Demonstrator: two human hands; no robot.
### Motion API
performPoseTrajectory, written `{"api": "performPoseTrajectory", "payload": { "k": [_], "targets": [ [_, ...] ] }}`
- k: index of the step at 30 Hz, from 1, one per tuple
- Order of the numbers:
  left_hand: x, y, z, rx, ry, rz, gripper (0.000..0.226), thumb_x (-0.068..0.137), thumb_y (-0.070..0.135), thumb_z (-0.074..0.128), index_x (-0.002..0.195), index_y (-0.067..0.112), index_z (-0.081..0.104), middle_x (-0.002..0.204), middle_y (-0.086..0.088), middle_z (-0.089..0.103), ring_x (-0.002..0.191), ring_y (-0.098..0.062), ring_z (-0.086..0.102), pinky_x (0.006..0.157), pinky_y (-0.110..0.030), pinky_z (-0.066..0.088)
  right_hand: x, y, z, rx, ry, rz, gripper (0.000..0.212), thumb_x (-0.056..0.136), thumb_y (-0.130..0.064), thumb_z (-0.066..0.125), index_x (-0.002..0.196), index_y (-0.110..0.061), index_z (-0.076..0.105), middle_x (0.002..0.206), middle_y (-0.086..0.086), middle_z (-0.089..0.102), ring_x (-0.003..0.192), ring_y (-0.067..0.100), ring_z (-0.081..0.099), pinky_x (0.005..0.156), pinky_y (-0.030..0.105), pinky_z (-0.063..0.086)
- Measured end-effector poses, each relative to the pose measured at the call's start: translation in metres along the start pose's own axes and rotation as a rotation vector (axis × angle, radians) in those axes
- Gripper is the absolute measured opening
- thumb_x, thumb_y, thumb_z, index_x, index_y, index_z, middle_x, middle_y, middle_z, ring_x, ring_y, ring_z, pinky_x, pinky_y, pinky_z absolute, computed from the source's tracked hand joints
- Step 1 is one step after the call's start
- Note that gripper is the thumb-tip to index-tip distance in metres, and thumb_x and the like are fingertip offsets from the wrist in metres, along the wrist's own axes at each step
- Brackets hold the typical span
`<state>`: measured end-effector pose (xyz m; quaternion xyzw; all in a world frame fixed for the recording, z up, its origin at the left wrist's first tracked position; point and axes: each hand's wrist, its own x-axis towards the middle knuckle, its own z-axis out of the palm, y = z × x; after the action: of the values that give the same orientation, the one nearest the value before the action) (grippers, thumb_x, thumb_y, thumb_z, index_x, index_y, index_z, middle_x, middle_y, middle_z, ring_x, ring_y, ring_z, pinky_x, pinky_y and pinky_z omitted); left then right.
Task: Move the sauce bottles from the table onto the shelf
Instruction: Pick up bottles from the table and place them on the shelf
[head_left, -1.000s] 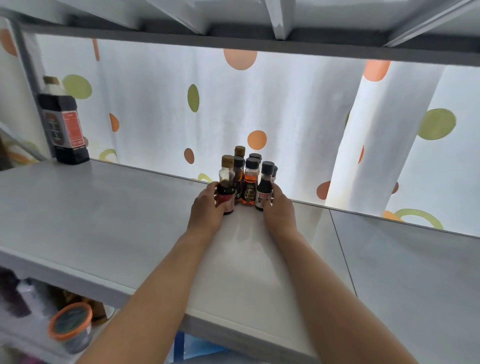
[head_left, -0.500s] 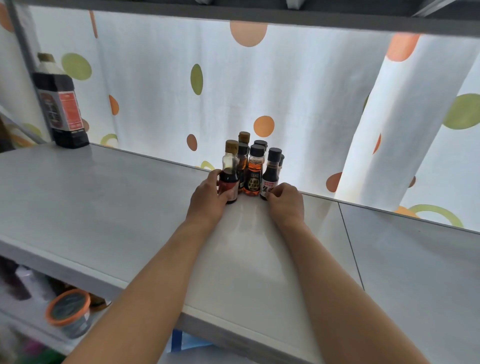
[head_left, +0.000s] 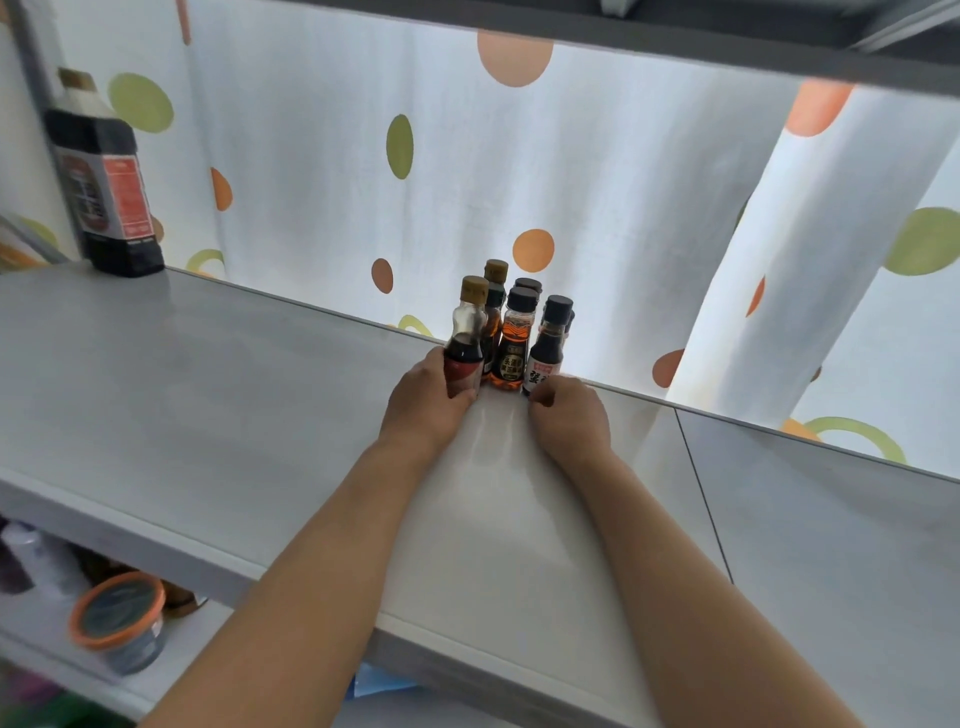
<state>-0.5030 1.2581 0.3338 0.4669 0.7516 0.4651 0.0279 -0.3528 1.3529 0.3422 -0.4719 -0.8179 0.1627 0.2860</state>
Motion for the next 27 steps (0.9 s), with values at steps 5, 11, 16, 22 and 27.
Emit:
{"api": "performPoseTrajectory", "payload": {
  "k": [5,11,16,22,27],
  "targets": [
    [-0.002,0.001,0.006,0.15,0.002,-0.032,0.069,0.083,0.031,0.07,0.136,0.002,0.036,0.125,-0.019,0.054,0.115,-0.034,0.051,0.088,-0.04,0.045,-0.01,-0.002,-0.002,-0.163,-0.031,-0.111,0.024,0.092,-0.016,0.052,0.105,-0.015,0.072,0.112,0.008,0.066,0.103,0.028,0.058,0.081,0.03,0.043],
    [-0.013,0.004,-0.001,0.462,0.002,-0.143,0.094,0.08,0.055,0.057,0.145,-0.003,0.021,0.136,-0.02,0.045,0.125,-0.034,0.041,0.105,-0.044,0.033,-0.032,-0.01,-0.005,-0.346,-0.116,-0.119,0.035,0.1,-0.022,0.039,0.123,-0.015,0.064,0.129,0.01,0.061,0.117,0.031,0.054,0.095,0.037,0.044],
    [-0.031,0.009,-0.015,0.607,-0.186,-0.091,0.064,0.09,0.056,0.041,0.132,0.009,0.047,0.134,-0.015,0.05,0.125,-0.032,0.044,0.11,-0.044,0.029,-0.065,-0.022,-0.008,-0.323,-0.32,-0.033,0.047,0.103,-0.014,0.025,0.147,-0.009,0.038,0.158,0.012,0.032,0.147,0.027,0.024,0.118,0.034,0.02],
    [-0.093,0.012,-0.055,0.68,-0.407,-0.029,0.066,0.098,0.053,0.023,0.151,0.013,0.024,0.16,-0.01,0.019,0.147,-0.026,0.017,0.12,-0.041,0.012,-0.126,-0.023,-0.03,-0.367,-0.42,-0.003,0.056,0.104,-0.034,0.015,0.157,-0.018,0.012,0.166,0.002,0.004,0.152,0.02,0.001,0.118,0.056,-0.005],
    [-0.175,0.038,-0.072,0.694,-0.408,-0.065,0.049,0.101,0.031,0.023,0.138,0.004,0.038,0.152,-0.017,0.03,0.141,-0.031,0.025,0.115,-0.045,0.023,-0.186,-0.017,-0.054,-0.338,-0.408,-0.11,0.059,0.103,-0.039,0.017,0.156,-0.012,0.015,0.165,0.008,0.007,0.152,0.022,0.004,0.121,0.05,0.001]
  ]
}}
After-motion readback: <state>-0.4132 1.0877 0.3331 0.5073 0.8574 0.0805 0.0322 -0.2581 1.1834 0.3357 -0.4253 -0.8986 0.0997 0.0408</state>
